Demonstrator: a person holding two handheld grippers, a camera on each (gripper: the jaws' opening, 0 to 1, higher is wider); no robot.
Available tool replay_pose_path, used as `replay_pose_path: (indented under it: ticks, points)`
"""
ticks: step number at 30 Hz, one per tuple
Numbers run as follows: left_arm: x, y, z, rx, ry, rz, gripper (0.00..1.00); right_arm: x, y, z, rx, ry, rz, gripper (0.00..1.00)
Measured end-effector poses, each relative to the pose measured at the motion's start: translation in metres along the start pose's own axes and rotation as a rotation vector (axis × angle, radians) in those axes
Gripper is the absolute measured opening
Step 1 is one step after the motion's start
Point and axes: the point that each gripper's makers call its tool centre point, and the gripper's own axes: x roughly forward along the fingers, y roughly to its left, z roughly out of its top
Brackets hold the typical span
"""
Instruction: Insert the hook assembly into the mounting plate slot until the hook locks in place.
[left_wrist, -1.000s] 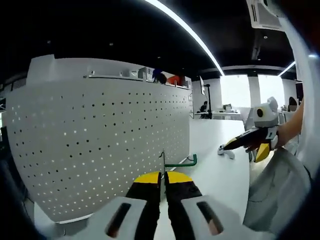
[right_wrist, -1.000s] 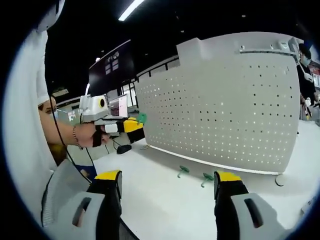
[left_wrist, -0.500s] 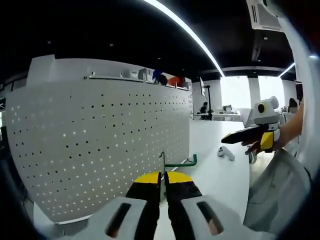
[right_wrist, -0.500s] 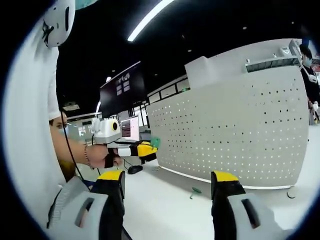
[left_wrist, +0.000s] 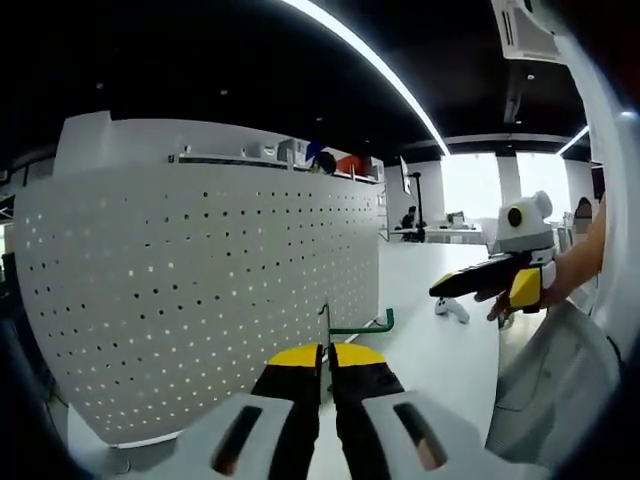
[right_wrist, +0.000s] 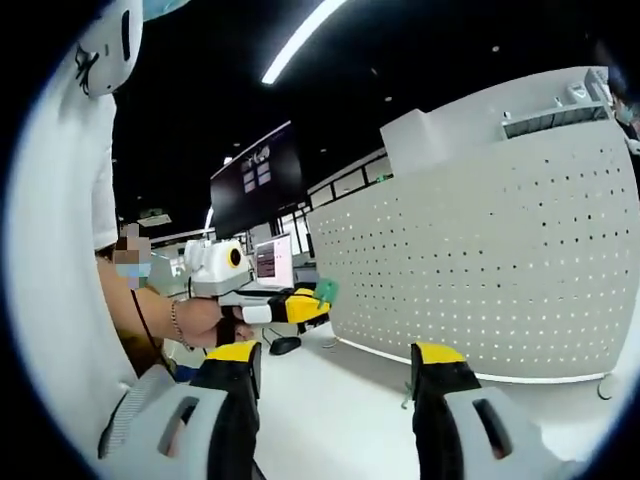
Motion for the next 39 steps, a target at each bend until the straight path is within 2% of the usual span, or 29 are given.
replay_pose_path:
  ticks: [14,16,39]
  points:
    - [-0.002,-0.002,0.005,0.0,-0.011,0.002,0.03,0.025,0.008,0.004,0.007,-0.014,0.039,0.56]
    - [-0.002,-0.002,0.006,0.002,-0.011,0.004,0.03,0.029,0.008,0.009,0.02,-0.034,0.037,0.55]
    - [-0.004,-0.003,0.012,-0.002,-0.032,0.011,0.03,0.062,0.023,0.014,0.018,-0.032,0.115,0.5]
